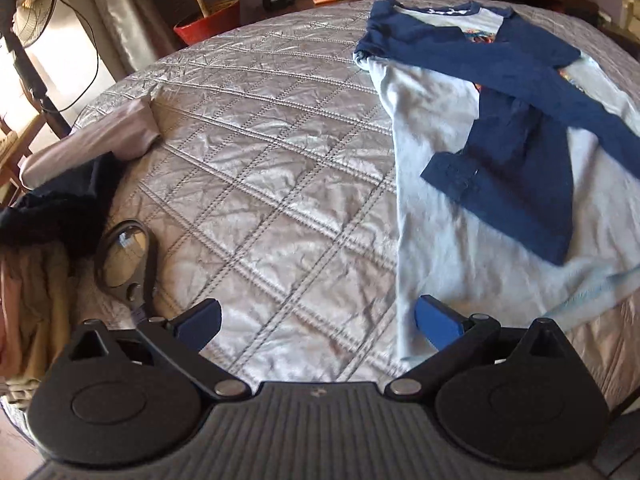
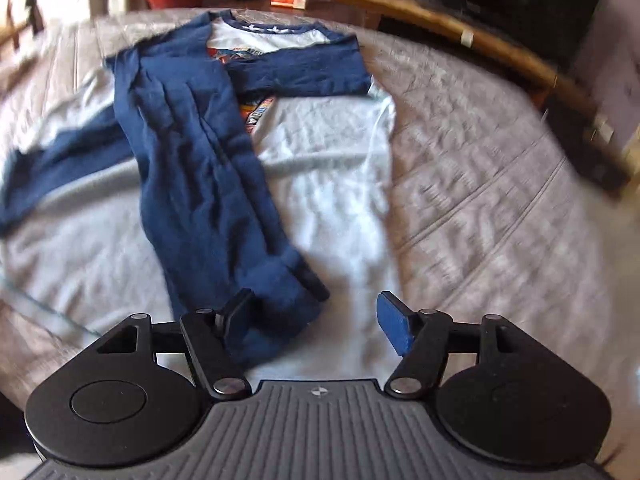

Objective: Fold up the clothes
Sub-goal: 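Grasp the light blue hem with the left tool while the right tool grasps the hem too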

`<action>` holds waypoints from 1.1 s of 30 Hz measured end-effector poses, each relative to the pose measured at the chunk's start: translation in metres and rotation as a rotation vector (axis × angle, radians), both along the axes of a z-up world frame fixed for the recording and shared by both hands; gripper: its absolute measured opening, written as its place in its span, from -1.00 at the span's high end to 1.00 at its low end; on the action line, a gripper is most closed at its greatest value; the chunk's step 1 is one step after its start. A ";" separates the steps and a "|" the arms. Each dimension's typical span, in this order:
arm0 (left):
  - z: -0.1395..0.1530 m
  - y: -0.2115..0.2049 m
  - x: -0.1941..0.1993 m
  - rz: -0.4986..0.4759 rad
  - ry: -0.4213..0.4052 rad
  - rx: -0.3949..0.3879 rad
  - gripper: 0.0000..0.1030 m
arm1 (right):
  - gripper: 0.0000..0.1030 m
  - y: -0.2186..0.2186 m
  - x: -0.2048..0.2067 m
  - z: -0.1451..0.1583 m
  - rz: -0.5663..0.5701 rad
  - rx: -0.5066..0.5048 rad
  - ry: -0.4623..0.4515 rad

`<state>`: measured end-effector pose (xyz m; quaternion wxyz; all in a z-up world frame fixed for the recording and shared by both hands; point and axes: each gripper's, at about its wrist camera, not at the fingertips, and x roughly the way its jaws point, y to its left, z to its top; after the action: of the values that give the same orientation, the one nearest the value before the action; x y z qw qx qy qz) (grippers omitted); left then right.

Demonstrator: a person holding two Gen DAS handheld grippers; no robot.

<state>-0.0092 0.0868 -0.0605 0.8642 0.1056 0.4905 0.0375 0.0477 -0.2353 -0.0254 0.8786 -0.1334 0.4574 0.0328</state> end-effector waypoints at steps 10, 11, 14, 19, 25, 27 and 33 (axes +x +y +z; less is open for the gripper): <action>0.016 -0.017 -0.034 -0.268 -0.101 0.096 -0.92 | -0.53 -0.027 -0.043 0.018 0.263 -0.168 -0.057; 0.012 -0.022 -0.038 -0.309 -0.094 0.109 -0.88 | -0.53 -0.031 -0.051 0.016 0.281 -0.191 -0.057; 0.001 -0.028 -0.049 -0.391 -0.063 0.120 -0.86 | -0.53 -0.039 -0.072 0.007 0.358 -0.267 -0.062; -0.004 -0.026 -0.045 -0.397 -0.097 0.121 -1.00 | -0.53 -0.031 -0.085 -0.015 0.464 -0.336 -0.106; -0.005 -0.037 -0.033 -0.474 -0.140 0.196 -1.00 | -0.53 -0.009 -0.070 -0.025 0.529 -0.410 -0.215; -0.006 -0.041 -0.034 -0.529 -0.158 0.241 -1.00 | -0.53 -0.006 -0.061 -0.026 0.520 -0.406 -0.233; -0.009 -0.053 -0.043 -0.687 -0.199 0.383 -0.97 | -0.54 -0.014 -0.061 -0.031 0.557 -0.474 -0.284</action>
<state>-0.0523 0.0340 -0.0697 0.8345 0.4182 0.3246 -0.1529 -0.0131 -0.2489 -0.0568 0.8354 -0.4548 0.2727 0.1445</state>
